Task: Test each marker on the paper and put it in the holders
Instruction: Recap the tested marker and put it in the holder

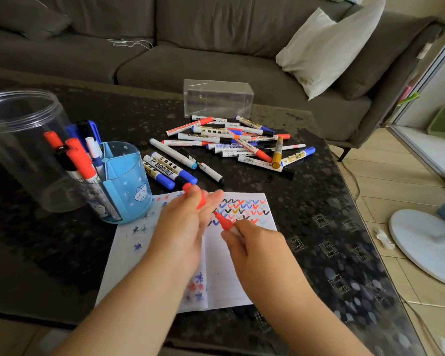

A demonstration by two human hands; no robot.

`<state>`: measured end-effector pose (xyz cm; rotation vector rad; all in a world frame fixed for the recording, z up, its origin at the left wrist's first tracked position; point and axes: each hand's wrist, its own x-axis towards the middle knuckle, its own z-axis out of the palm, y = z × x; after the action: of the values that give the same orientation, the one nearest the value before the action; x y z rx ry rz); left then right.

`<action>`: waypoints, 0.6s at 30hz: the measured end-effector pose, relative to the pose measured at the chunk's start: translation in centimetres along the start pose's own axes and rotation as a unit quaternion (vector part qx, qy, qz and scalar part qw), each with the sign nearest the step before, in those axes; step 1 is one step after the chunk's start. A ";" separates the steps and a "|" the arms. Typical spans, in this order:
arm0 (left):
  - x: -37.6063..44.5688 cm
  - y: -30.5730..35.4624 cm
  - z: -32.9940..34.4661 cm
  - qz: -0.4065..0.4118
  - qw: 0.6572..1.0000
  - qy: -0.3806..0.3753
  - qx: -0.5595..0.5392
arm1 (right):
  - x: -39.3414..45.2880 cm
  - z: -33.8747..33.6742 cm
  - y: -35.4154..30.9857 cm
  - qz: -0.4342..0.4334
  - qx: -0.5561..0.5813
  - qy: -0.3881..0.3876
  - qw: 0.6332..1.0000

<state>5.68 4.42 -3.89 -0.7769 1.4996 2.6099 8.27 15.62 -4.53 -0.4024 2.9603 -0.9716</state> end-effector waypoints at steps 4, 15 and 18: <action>-0.2 0.7 -1.0 0.053 0.997 -0.021 0.057 | 0.3 -1.3 1.4 0.062 0.110 -0.026 0.992; -0.7 0.5 -2.3 0.157 0.920 -0.001 0.359 | 1.6 -4.9 3.0 0.163 0.510 0.017 0.844; -0.1 0.1 -2.6 0.177 0.897 -0.028 0.403 | 2.6 -5.4 3.9 0.193 0.612 0.013 0.767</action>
<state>6.78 2.27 -4.78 -0.3476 2.5929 1.8094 4.42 21.16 -2.27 0.2556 1.6240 -2.3750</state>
